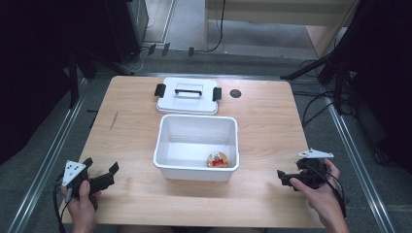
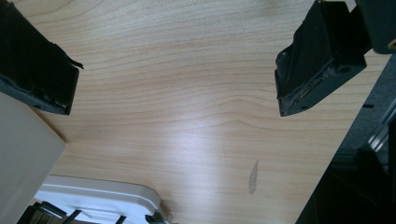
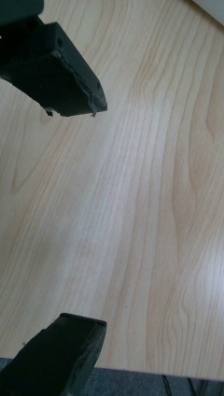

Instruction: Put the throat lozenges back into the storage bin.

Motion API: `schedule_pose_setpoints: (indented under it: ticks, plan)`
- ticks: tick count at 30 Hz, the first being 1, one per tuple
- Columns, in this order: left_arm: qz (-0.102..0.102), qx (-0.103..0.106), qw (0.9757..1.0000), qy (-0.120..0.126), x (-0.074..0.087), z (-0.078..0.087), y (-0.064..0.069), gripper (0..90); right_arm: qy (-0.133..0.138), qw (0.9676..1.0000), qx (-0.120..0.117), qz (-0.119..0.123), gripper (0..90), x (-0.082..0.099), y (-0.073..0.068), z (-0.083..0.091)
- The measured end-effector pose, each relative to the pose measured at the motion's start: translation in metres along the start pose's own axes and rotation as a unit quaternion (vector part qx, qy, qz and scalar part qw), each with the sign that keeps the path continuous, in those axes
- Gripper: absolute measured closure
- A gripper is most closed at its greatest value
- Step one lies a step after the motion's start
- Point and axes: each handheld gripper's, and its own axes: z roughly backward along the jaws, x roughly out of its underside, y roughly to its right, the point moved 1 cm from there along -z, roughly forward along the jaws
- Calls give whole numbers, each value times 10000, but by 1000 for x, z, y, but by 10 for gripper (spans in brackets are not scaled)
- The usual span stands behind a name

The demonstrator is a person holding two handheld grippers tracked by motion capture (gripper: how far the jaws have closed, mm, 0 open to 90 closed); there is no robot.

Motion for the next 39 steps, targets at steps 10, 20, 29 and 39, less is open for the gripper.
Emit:
schedule_pose_setpoints:
  ticks: [10, 20, 29, 39]
  plan:
    - [-11, -18, 10000, 5, 0, 0, 0, 0, 743, 9961, 40, -468, 0, 50, 20, -1]
    - [-13, -56, 10000, -2, 0, 0, 0, 0, 1622, 9824, 257, -893, 0, 69, 28, 2]
    - [-5, -62, 10000, 16, 0, 0, 0, 0, 1573, 9828, 288, -925, 20, 71, 27, 1]
    - [-25, -79, 10000, -6, 0, 0, 1, 0, 1501, 9839, 191, -946, 20, 71, 28, 0]
